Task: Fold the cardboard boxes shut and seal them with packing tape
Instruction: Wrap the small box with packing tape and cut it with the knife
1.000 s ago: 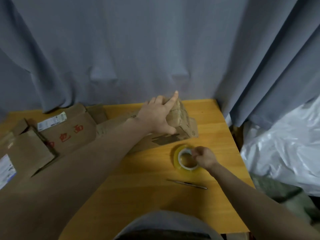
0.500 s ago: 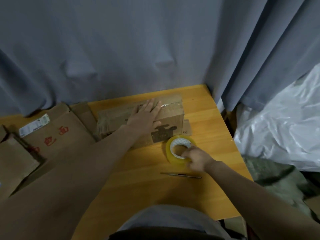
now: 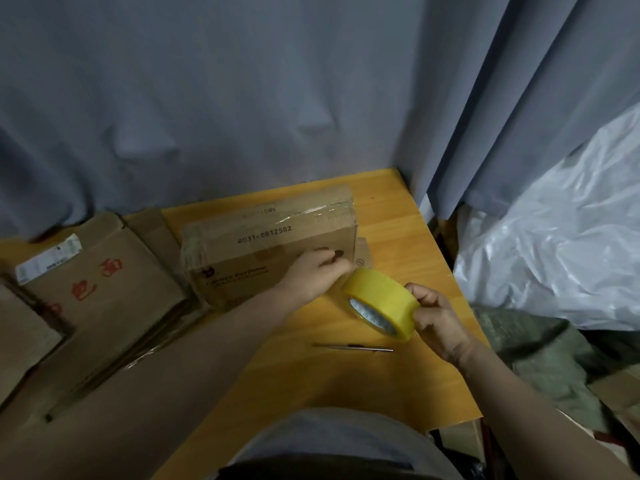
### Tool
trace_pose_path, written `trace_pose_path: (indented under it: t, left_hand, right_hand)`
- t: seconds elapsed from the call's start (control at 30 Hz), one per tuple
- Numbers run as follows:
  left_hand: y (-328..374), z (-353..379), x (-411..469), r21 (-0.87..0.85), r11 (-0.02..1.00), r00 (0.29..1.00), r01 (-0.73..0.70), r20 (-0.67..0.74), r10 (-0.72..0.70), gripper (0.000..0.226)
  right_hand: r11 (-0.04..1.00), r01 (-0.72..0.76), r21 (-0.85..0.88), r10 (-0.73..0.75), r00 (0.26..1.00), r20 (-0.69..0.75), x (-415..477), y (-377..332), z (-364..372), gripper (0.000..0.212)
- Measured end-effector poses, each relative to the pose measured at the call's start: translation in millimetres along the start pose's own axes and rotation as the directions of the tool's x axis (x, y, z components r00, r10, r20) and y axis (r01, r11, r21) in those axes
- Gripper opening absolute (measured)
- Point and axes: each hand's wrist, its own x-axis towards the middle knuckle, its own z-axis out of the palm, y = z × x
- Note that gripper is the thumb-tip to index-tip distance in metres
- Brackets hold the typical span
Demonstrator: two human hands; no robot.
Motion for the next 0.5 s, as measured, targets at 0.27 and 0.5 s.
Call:
trace_pose_path:
  t: [0.27,0.5]
  left_hand:
    - [7.5,14.9,-4.2,-0.224,0.974,0.999,0.036,-0.001,-0.037,0.034]
    - [13.8,14.5,1.1,-0.256,0.967,0.997,-0.002,-0.076,-0.018,0.007]
  right_hand:
    - [0.987,0.094,-0.129,-0.106,0.991,-0.083,-14.1,-9.7,1.3,0.026]
    - [0.978,0.113,-0.173,-0.137,0.982,-0.131,-16.1,-19.9,-2.8,0.025]
